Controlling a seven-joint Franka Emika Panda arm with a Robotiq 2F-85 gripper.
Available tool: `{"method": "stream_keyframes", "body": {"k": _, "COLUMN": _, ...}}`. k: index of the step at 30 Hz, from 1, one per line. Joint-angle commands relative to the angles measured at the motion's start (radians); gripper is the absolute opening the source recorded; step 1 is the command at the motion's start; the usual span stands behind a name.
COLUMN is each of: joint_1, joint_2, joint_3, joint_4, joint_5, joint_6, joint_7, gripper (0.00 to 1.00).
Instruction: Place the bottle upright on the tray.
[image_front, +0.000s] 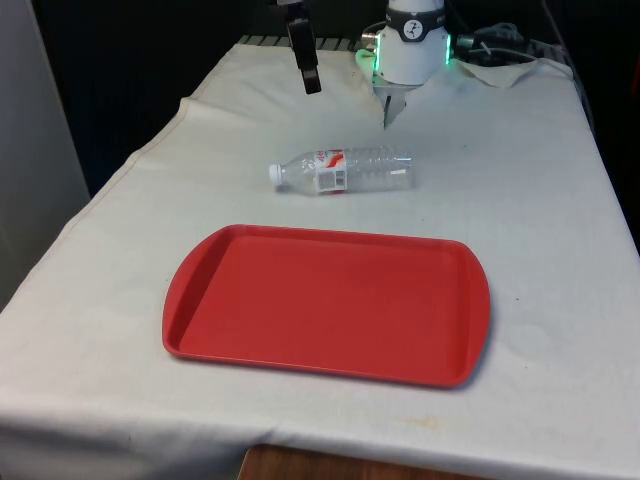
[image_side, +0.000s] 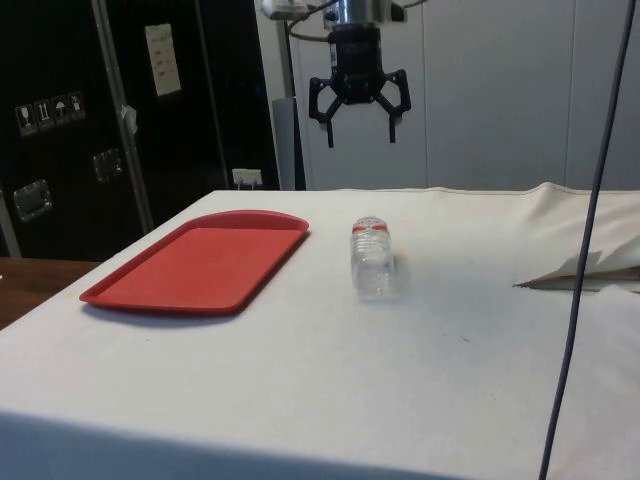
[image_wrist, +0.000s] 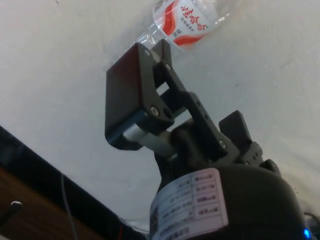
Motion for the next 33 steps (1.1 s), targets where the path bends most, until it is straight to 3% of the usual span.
{"method": "stream_keyframes", "body": {"k": 1, "joint_1": -0.001, "joint_2": 0.006, "joint_3": -0.002, "joint_4": 0.006, "joint_5": 0.029, "joint_6": -0.013, "joint_7": -0.022, "gripper": 1.0}}
{"method": "stream_keyframes", "body": {"k": 2, "joint_1": 0.0, "joint_2": 0.003, "joint_3": -0.002, "joint_4": 0.002, "joint_5": 0.007, "joint_6": -0.004, "joint_7": -0.007, "gripper": 1.0}}
{"method": "stream_keyframes", "body": {"k": 3, "joint_1": -0.001, "joint_2": 0.008, "joint_3": -0.004, "joint_4": 0.007, "joint_5": 0.036, "joint_6": -0.017, "joint_7": -0.028, "gripper": 1.0}}
{"method": "stream_keyframes", "body": {"k": 9, "joint_1": -0.003, "joint_2": 0.032, "joint_3": -0.015, "joint_4": 0.02, "joint_5": 0.088, "joint_6": -0.041, "joint_7": -0.072, "gripper": 1.0}}
{"method": "stream_keyframes", "body": {"k": 10, "joint_1": 0.0, "joint_2": 0.029, "joint_3": -0.016, "joint_4": 0.016, "joint_5": 0.069, "joint_6": -0.031, "joint_7": -0.058, "gripper": 1.0}}
{"method": "stream_keyframes", "body": {"k": 15, "joint_1": -0.003, "joint_2": 0.055, "joint_3": -0.024, "joint_4": 0.034, "joint_5": 0.131, "joint_6": -0.064, "joint_7": -0.106, "gripper": 1.0}}
{"method": "stream_keyframes", "body": {"k": 19, "joint_1": 0.0, "joint_2": 0.067, "joint_3": -0.03, "joint_4": 0.04, "joint_5": 0.137, "joint_6": -0.069, "joint_7": -0.112, "gripper": 1.0}}
{"method": "stream_keyframes", "body": {"k": 20, "joint_1": -0.004, "joint_2": 0.076, "joint_3": -0.032, "joint_4": 0.047, "joint_5": 0.166, "joint_6": -0.086, "joint_7": -0.133, "gripper": 1.0}}
{"method": "stream_keyframes", "body": {"k": 25, "joint_1": -0.005, "joint_2": 0.095, "joint_3": -0.039, "joint_4": 0.058, "joint_5": 0.201, "joint_6": -0.11, "joint_7": -0.158, "gripper": 1.0}}
{"method": "stream_keyframes", "body": {"k": 26, "joint_1": -0.001, "joint_2": 0.091, "joint_3": -0.04, "joint_4": 0.054, "joint_5": 0.181, "joint_6": -0.097, "joint_7": -0.145, "gripper": 1.0}}
{"method": "stream_keyframes", "body": {"k": 28, "joint_1": -0.005, "joint_2": 0.106, "joint_3": -0.043, "joint_4": 0.062, "joint_5": 0.221, "joint_6": -0.124, "joint_7": -0.174, "gripper": 1.0}}
{"method": "stream_keyframes", "body": {"k": 33, "joint_1": -0.006, "joint_2": 0.121, "joint_3": -0.049, "joint_4": 0.066, "joint_5": 0.253, "joint_6": -0.143, "joint_7": -0.197, "gripper": 1.0}}
